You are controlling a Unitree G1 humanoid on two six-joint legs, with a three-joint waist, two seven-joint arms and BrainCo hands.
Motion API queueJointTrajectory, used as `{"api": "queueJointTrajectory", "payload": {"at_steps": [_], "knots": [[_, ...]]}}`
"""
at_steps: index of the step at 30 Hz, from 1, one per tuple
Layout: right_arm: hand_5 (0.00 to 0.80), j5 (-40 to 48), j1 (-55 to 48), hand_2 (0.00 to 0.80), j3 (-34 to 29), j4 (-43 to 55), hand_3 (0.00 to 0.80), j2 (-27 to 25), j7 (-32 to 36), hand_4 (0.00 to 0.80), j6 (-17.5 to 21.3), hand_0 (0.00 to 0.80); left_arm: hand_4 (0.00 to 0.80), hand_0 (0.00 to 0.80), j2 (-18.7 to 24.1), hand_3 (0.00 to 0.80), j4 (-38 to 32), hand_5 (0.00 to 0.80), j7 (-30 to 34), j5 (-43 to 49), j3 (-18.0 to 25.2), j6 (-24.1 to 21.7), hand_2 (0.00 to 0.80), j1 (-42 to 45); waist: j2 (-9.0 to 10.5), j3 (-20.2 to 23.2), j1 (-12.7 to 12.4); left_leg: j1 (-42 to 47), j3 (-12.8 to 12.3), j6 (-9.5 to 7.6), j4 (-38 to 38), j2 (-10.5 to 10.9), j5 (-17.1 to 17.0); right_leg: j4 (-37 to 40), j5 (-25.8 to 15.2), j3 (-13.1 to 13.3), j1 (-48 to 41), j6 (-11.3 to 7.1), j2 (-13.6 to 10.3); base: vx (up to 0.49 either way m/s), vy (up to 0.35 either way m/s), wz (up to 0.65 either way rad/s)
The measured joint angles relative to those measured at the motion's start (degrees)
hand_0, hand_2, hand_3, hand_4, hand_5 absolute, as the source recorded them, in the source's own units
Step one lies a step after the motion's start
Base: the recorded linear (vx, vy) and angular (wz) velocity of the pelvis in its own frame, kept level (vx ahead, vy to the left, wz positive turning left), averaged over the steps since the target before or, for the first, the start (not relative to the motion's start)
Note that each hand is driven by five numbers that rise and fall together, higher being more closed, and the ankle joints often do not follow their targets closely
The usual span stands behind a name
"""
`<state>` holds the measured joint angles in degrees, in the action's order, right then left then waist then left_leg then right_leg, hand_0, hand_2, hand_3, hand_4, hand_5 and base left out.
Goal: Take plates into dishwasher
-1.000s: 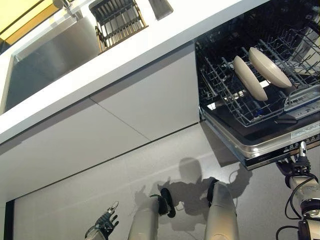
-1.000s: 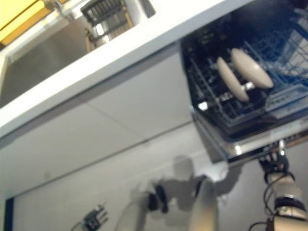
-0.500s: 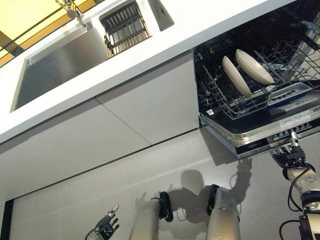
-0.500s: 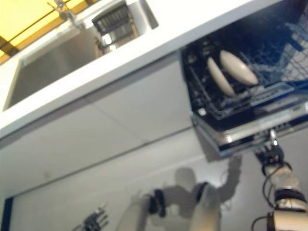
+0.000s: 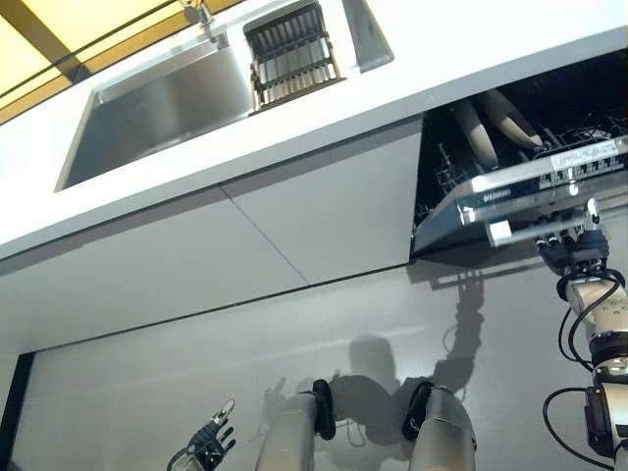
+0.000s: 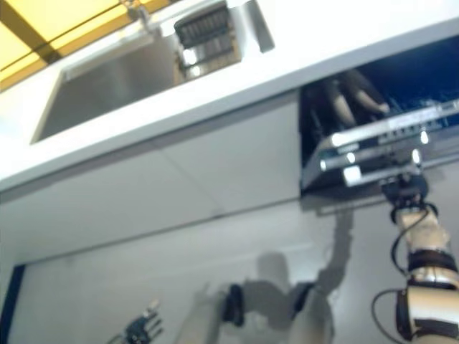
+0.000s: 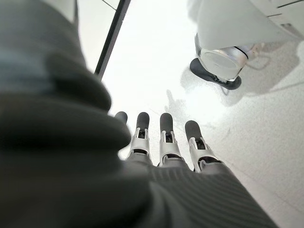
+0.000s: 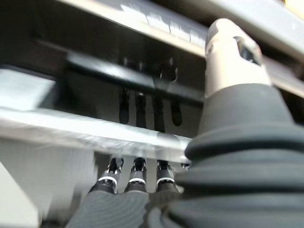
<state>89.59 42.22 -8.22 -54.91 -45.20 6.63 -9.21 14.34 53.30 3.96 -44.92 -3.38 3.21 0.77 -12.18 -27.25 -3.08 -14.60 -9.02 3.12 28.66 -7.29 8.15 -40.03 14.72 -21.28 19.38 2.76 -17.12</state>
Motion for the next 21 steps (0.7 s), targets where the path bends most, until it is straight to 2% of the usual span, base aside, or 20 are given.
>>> {"api": "queueJointTrajectory", "payload": {"at_steps": [4, 11, 16, 21], "knots": [[0.0, -1.2, 0.4, 0.0, 0.1, 0.2, 0.0, 0.1, 0.5, 0.0, -0.3, 0.0, 0.0, 0.0, 0.5, 0.0, 0.0, 0.0, 0.0, 1.5, 0.0, 0.0, 0.0, 0.3, 0.88, 0.4, -1.0, 2.8, -0.1, 0.37, -2.5, -0.3, -0.3, 2.4, -0.1, -0.4, -3.1, -0.61, 1.0, 0.048, 0.009, 0.06], [0.0, -11.3, -2.7, 0.0, 0.0, -1.9, 0.0, 0.7, 0.8, 0.0, -4.3, 0.0, 0.0, 0.0, 1.1, 0.0, 0.9, 0.0, 0.0, 1.9, 0.0, -0.2, 0.0, 0.8, 5.22, 4.9, -0.8, 9.6, -1.2, 1.89, -14.0, -0.1, -4.0, 12.3, -3.9, -0.6, -8.8, -2.19, 4.1, 0.084, 0.027, -0.01], [0.0, -16.1, -9.1, 0.0, -0.1, -4.8, 0.0, 1.7, 2.9, 0.0, -6.6, 0.0, 0.0, 0.0, 1.5, 0.0, 3.3, 0.0, 0.1, 3.1, 0.1, -1.8, 0.0, 0.6, 6.53, 10.4, -0.6, 13.5, -1.5, 1.75, -22.6, 0.5, -7.1, 21.1, -7.6, -0.6, -12.7, -3.81, 6.7, 0.062, 0.03, 0.04], [0.0, -21.1, -15.5, 0.0, -0.1, -5.0, 0.0, 5.1, 4.3, 0.0, -7.2, 0.0, 0.0, 0.0, 1.6, 0.0, 6.6, 0.0, 0.7, 3.6, 0.1, -3.0, 0.0, 0.8, 7.77, 14.4, -0.6, 16.7, -1.5, 1.04, -27.2, 0.9, -8.1, 29.5, -10.9, -0.3, -17.2, -5.26, 8.5, 0.063, 0.049, 0.06]]}}
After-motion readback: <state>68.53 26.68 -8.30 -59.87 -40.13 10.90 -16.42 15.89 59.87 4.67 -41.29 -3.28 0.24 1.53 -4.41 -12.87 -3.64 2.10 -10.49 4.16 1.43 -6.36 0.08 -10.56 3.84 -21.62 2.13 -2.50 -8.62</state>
